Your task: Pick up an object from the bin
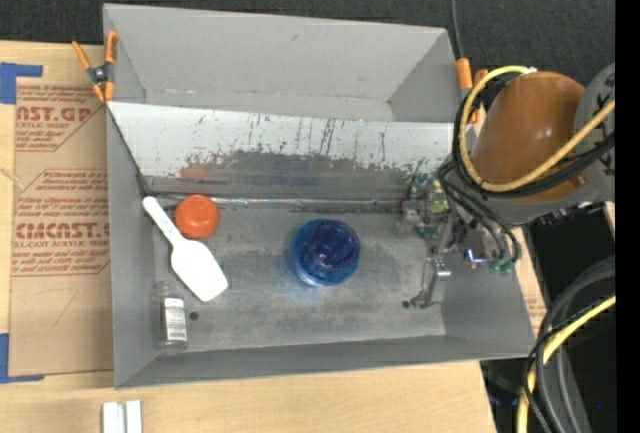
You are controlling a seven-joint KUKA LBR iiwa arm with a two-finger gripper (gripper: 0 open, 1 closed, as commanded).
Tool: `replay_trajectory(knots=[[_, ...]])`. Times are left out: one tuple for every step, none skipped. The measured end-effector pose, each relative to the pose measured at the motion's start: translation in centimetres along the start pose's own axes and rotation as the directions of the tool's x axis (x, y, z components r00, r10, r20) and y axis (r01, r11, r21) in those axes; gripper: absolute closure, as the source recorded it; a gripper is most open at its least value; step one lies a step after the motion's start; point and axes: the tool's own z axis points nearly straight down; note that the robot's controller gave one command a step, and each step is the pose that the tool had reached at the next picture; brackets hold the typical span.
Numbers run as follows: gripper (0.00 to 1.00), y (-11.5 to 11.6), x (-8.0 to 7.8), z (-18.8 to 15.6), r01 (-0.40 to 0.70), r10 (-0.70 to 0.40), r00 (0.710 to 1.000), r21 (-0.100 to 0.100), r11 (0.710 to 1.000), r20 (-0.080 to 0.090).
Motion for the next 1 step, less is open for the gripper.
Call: replay_trajectory(knots=[[0.00,0.03,-0.18,-0.42,0.002,-0.002,1.000,0.001,1.000,0.008]])
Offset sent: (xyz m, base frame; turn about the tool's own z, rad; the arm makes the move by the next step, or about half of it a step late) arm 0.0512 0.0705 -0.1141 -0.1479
